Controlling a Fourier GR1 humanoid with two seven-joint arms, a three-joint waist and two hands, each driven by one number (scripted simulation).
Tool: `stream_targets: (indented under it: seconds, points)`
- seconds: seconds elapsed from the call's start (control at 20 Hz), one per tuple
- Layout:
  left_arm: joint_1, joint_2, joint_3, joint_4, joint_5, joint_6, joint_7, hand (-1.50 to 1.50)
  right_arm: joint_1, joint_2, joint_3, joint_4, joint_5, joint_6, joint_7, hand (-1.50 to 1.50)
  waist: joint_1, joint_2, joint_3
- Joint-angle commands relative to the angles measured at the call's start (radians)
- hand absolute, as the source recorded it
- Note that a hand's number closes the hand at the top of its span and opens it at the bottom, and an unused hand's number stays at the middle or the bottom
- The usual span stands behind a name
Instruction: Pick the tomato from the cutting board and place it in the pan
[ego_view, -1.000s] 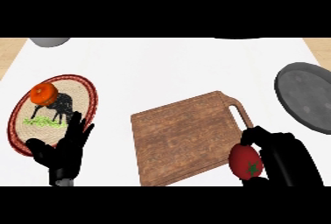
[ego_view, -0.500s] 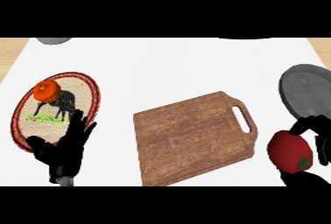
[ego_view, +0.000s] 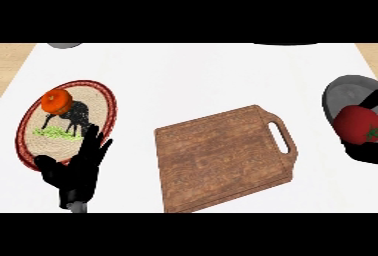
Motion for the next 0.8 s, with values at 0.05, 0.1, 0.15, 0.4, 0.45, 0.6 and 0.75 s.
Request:
stream_targets:
  seconds: [0.05, 0.1, 0.15, 0.4, 0.45, 0.6, 0.75]
  points:
    - [-0.038, 0.037, 0.033, 0.018, 0.015, -0.005, 0.079, 0.00, -0.123, -0.024, -0.085, 0.334, 0.026, -0.106, -0.169, 1.50, 0.009, 0.008, -0.005]
    - [-0.017, -0.010, -0.009, 0.037, -0.009, 0.012, 0.052, 0.00, -0.184, -0.033, -0.087, 0.406, 0.024, -0.110, -0.195, 1.50, 0.012, 0.009, -0.005]
    - [-0.025, 0.001, -0.009, 0.025, -0.012, 0.011, 0.067, 0.00, -0.173, -0.039, -0.104, 0.493, 0.022, -0.150, -0.271, 1.50, 0.014, 0.010, -0.004]
    - [0.034, 0.010, -0.008, 0.018, 0.002, -0.037, 0.022, 0.00, -0.317, -0.076, -0.182, 0.825, -0.022, -0.219, -0.458, 1.50, 0.022, 0.011, -0.004]
    - [-0.022, 0.004, -0.002, 0.017, 0.011, -0.018, 0.070, 0.00, -0.354, -0.064, -0.195, 0.902, -0.039, -0.230, -0.481, 1.50, 0.028, 0.014, -0.003]
    - [-0.079, -0.024, -0.003, 0.099, -0.030, 0.022, 0.033, 0.00, -0.495, -0.088, -0.195, 1.098, -0.010, -0.245, -0.534, 1.50, 0.028, 0.016, -0.004]
    - [-0.047, -0.055, -0.048, 0.076, -0.036, 0.006, 0.015, 0.00, -0.515, -0.117, -0.245, 1.261, -0.026, -0.307, -0.673, 1.50, 0.041, 0.023, -0.002]
